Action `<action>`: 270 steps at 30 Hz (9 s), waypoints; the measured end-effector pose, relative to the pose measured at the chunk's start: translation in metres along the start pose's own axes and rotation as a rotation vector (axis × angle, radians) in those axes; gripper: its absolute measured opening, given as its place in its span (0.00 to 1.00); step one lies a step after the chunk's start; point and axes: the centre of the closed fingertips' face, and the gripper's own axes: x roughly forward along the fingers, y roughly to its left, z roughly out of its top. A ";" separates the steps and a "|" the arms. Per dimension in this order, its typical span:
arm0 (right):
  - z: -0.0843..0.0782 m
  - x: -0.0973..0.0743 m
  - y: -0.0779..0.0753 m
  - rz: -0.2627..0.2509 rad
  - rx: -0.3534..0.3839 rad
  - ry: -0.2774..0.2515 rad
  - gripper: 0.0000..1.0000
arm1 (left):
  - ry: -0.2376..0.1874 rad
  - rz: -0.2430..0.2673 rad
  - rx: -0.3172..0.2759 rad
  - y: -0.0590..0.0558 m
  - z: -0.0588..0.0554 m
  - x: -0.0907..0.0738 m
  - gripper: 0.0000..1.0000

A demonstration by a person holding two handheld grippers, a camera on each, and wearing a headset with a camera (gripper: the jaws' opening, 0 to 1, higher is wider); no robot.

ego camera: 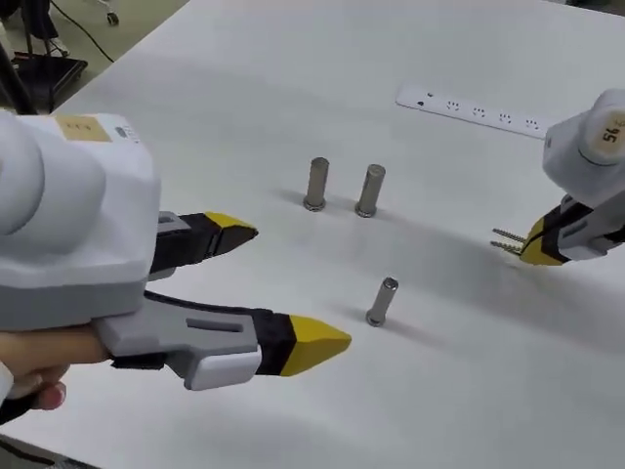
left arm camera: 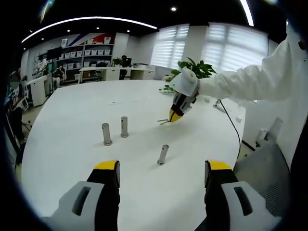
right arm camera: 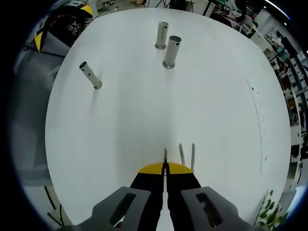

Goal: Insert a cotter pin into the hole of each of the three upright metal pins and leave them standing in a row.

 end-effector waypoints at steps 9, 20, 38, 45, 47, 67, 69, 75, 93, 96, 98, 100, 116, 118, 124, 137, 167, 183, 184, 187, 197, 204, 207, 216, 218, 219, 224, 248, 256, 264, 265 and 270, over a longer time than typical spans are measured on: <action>0.012 -0.020 0.007 -0.101 -0.015 -0.129 0.00 | -0.013 -0.064 -0.023 -0.010 0.015 0.018 0.57; 0.030 -0.041 0.050 -0.190 -0.100 -0.204 0.00 | -0.001 -0.157 -0.019 -0.034 0.031 0.042 0.46; 0.085 -0.078 0.098 -0.315 -0.180 -0.390 0.00 | 0.020 -0.254 -0.156 -0.060 0.043 0.077 0.16; 0.095 -0.083 0.111 -0.315 -0.201 -0.427 0.00 | 0.022 -0.274 -0.180 -0.063 0.045 0.080 0.08; 0.097 -0.084 0.114 -0.309 -0.206 -0.430 0.00 | 0.022 -0.279 -0.186 -0.067 0.046 0.081 0.05; 0.102 -0.089 0.121 -0.321 -0.213 -0.441 0.00 | 0.039 -0.310 -0.184 -0.071 0.043 0.082 0.00; 0.102 -0.088 0.122 -0.322 -0.214 -0.440 0.00 | 0.041 -0.312 -0.177 -0.071 0.043 0.082 0.00; 0.102 -0.088 0.122 -0.323 -0.210 -0.445 0.00 | 0.045 -0.315 -0.184 -0.071 0.042 0.081 0.00; 0.105 -0.091 0.129 -0.321 -0.213 -0.464 0.00 | 0.070 -0.345 -0.214 -0.074 0.041 0.075 0.00; 0.105 -0.093 0.132 -0.324 -0.215 -0.468 0.00 | 0.072 -0.343 -0.219 -0.075 0.040 0.074 0.00; 0.105 -0.093 0.133 -0.322 -0.216 -0.470 0.00 | 0.075 -0.344 -0.221 -0.076 0.040 0.073 0.00; 0.105 -0.093 0.134 -0.321 -0.206 -0.474 0.00 | 0.076 -0.345 -0.217 -0.077 0.040 0.072 0.00; 0.110 -0.095 0.139 -0.299 -0.196 -0.512 0.03 | 0.067 -0.354 -0.202 -0.081 0.040 0.068 0.00; 0.111 -0.096 0.138 -0.306 -0.190 -0.520 0.08 | 0.064 -0.358 -0.197 -0.081 0.040 0.067 0.00; 0.107 -0.097 0.136 -0.287 -0.136 -0.536 0.13 | 0.057 -0.359 -0.157 -0.079 0.041 0.065 0.00; 0.095 -0.098 0.136 -0.086 0.143 -0.654 0.17 | 0.005 -0.399 -0.001 -0.087 0.046 0.053 0.00; 0.107 -0.095 0.170 0.104 0.130 -0.658 0.00 | -0.041 -0.495 0.292 -0.104 0.040 0.039 0.00; 0.105 -0.096 0.179 0.156 0.082 -0.640 0.00 | 0.013 -0.547 0.388 -0.107 0.030 0.035 0.00; 0.105 -0.096 0.179 0.156 0.083 -0.639 0.00 | 0.013 -0.546 0.382 -0.107 0.030 0.035 0.00; 0.106 -0.098 0.178 0.164 0.096 -0.646 0.00 | 0.008 -0.552 0.365 -0.110 0.031 0.034 0.00; 0.108 -0.093 0.173 0.150 0.062 -0.623 0.00 | 0.018 -0.530 0.354 -0.104 0.027 0.039 0.00; 0.111 -0.089 0.167 0.145 0.087 -0.602 0.00 | 0.064 -0.500 0.349 -0.083 0.017 0.040 0.00; 0.102 -0.079 0.161 0.120 0.062 -0.526 0.00 | 0.054 -0.431 0.332 -0.063 0.018 0.044 0.00; 0.090 -0.056 0.150 0.103 0.064 -0.437 0.00 | 0.080 -0.343 0.346 -0.024 0.014 0.051 0.13; 0.088 -0.051 0.146 0.104 0.079 -0.432 0.00 | 0.084 -0.338 0.350 -0.019 0.014 0.054 0.14; 0.087 -0.047 0.143 0.100 0.086 -0.421 0.00 | 0.086 -0.337 0.351 -0.017 0.014 0.056 0.13; 0.082 -0.035 0.132 0.082 0.101 -0.380 0.00 | 0.109 -0.335 0.331 -0.009 0.010 0.067 0.14; 0.081 -0.005 0.118 0.098 0.104 -0.321 0.00 | 0.167 -0.414 0.426 -0.016 -0.009 0.107 0.12; 0.086 -0.003 0.118 0.103 0.091 -0.321 0.00 | 0.165 -0.430 0.451 -0.017 -0.011 0.107 0.06; 0.092 -0.002 0.117 0.098 0.066 -0.320 0.00 | 0.157 -0.447 0.468 -0.019 -0.012 0.106 0.06; 0.092 -0.001 0.117 0.100 0.064 -0.324 0.00 | 0.157 -0.446 0.468 -0.018 -0.012 0.106 0.06; 0.098 0.001 0.116 0.104 0.054 -0.327 0.00 | 0.155 -0.455 0.470 -0.020 -0.012 0.107 0.06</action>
